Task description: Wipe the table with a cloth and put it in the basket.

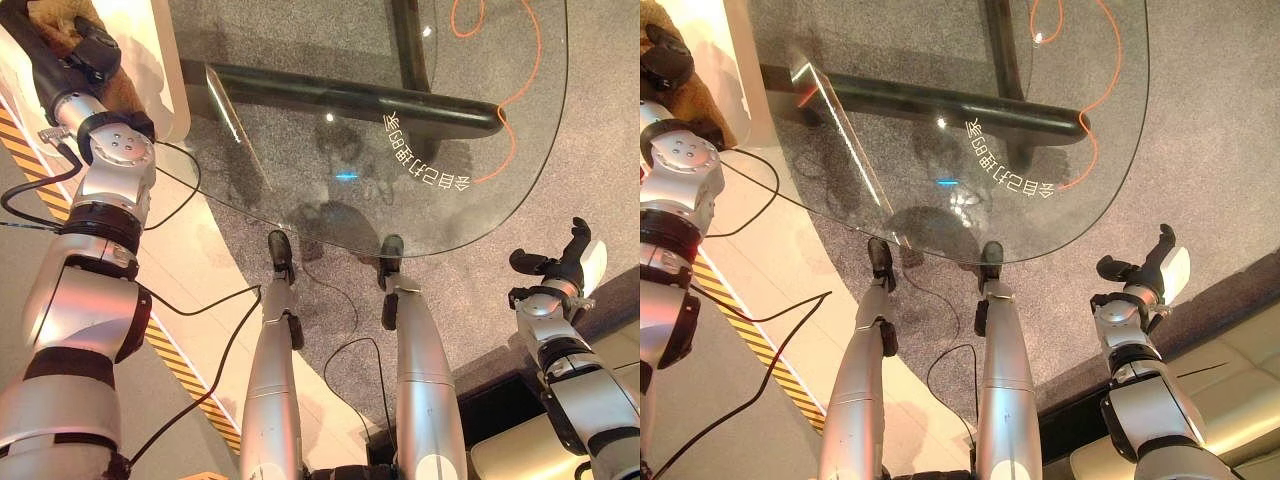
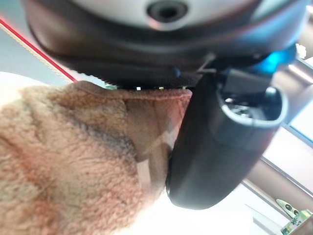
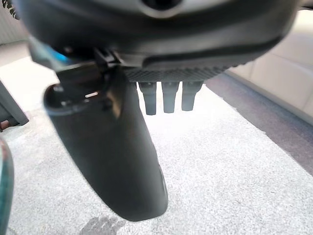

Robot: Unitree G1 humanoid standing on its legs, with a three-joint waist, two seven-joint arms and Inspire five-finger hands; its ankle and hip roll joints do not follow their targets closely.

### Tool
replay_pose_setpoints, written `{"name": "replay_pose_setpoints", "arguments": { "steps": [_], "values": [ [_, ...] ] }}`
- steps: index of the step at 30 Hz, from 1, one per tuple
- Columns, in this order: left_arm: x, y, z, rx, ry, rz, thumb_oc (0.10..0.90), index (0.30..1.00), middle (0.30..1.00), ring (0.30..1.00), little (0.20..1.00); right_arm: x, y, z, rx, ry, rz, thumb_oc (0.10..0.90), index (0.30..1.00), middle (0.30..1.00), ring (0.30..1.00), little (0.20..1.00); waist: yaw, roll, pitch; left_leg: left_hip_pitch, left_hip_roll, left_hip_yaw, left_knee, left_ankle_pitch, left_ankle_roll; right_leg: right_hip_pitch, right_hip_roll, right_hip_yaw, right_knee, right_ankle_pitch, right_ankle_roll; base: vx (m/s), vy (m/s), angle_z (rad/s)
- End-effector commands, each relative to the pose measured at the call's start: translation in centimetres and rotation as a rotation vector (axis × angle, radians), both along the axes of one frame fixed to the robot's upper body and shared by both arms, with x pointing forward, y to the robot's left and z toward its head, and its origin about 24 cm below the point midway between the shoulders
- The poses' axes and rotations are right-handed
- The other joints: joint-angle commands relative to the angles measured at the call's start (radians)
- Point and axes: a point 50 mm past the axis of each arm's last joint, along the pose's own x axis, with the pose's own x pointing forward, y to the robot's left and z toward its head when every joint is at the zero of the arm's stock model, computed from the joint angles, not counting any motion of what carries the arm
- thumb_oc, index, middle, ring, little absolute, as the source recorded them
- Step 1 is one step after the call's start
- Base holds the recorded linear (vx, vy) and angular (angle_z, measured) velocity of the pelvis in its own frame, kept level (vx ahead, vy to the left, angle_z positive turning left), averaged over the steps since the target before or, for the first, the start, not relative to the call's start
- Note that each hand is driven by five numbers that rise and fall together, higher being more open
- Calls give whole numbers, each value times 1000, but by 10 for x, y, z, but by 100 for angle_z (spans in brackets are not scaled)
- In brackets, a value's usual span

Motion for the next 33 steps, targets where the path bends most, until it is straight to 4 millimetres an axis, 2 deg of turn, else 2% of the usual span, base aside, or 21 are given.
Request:
{"name": "replay_pose_setpoints", "arguments": {
  "steps": [1, 2, 3, 4, 22, 29, 33],
  "values": [
    [-31, 35, 61, 29, -157, 129, 235, 415, 415, 415, 335, -11, -14, -1, -39, -4, -76, 800, 900, 900, 900, 900, 7, -27, -26, -10, -15, 20, 198, -215, 30, 55, 56, 43, -204, 94, 25, 0, 0, 0],
    [-30, 37, 60, 25, -147, 129, 391, 549, 549, 549, 491, -12, -14, -1, -37, -3, -76, 800, 900, 900, 900, 900, 7, -28, -26, -11, -15, 20, 198, -214, 29, 54, 57, 43, -205, 96, 26, 0, 0, 0],
    [-30, 37, 59, 20, -142, 124, 748, 855, 855, 855, 848, -11, -14, -1, -38, -5, -76, 800, 900, 900, 900, 900, 6, -28, -26, -11, -16, 20, 197, -214, 30, 54, 57, 44, -208, 97, 27, 0, 0, 0],
    [-29, 37, 58, 19, -134, 122, 800, 900, 900, 900, 900, -11, -14, -1, -39, -6, -74, 800, 900, 900, 900, 900, 4, -29, -26, -11, -15, 21, 197, -214, 30, 55, 57, 45, -210, 97, 27, 0, 0, 0],
    [-27, 36, 58, 15, -110, 102, 800, 900, 900, 900, 900, -13, -14, -3, -29, -9, -68, 800, 900, 900, 900, 900, 3, -34, -26, 2, -15, 22, 188, -208, 30, 70, 58, 45, -223, 108, 29, 0, 0, 0],
    [-35, 33, 67, 22, -257, 114, 800, 900, 900, 900, 900, -15, -12, -8, -29, -2, -55, 800, 900, 900, 900, 900, 3, -31, -26, 26, -16, 16, 173, -202, 28, 88, 61, 49, -236, 114, 29, 0, 0, 0],
    [-38, 23, 74, 83, -325, 91, 800, 900, 900, 900, 900, -16, -5, -16, -9, 12, -33, 800, 900, 900, 900, 900, 8, -40, -26, 88, -12, 20, 125, -182, 20, 152, 67, 45, -274, 125, 35, -56, -59, 0]
  ]
}}
